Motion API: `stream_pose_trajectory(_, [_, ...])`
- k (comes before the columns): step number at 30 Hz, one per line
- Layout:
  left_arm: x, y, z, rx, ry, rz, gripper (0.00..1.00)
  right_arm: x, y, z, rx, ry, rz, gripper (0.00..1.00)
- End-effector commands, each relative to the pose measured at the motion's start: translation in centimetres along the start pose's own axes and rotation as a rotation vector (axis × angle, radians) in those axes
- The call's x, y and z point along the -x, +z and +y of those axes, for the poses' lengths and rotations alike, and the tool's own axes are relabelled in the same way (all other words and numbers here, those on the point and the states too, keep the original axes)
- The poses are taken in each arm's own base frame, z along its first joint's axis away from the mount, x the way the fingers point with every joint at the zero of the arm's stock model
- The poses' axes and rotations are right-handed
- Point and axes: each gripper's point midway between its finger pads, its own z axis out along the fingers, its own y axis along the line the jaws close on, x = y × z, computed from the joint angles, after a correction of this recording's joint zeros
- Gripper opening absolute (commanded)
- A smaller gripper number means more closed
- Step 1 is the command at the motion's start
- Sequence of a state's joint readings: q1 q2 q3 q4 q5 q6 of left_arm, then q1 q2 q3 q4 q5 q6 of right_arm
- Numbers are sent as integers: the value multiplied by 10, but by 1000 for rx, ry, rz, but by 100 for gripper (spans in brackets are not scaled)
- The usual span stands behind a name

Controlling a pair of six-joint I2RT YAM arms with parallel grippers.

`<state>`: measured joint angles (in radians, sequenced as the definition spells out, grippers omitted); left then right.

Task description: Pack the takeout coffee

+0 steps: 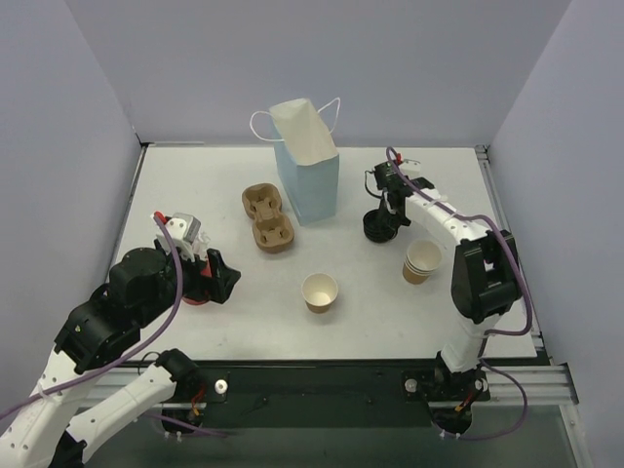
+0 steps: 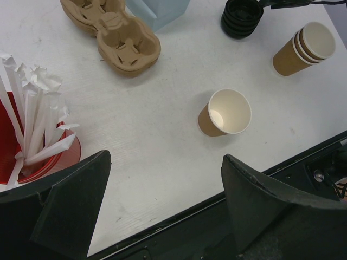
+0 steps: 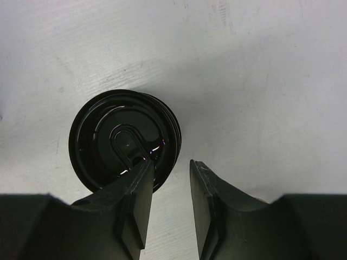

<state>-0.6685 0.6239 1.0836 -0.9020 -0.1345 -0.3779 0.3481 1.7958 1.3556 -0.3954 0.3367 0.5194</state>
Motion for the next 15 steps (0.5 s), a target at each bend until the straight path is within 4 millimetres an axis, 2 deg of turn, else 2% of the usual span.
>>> stream_pose_trajectory(1, [1,2,1,2,20,-6,93,18,-4,-7,-38,11,-19,34])
stream_pose_trajectory(4, [1,3,-1,-7,18,-14,93,15,3,-11,-69,-8,3,34])
stream_pose_trajectory(13, [3,4,-1,-8,22,-17,93,6,18,-5,-61,-25,56,35])
stream_pose_trajectory(15, [4,4,-2,-10,22,-23,93,6,19,-5,-63,-27,56,29])
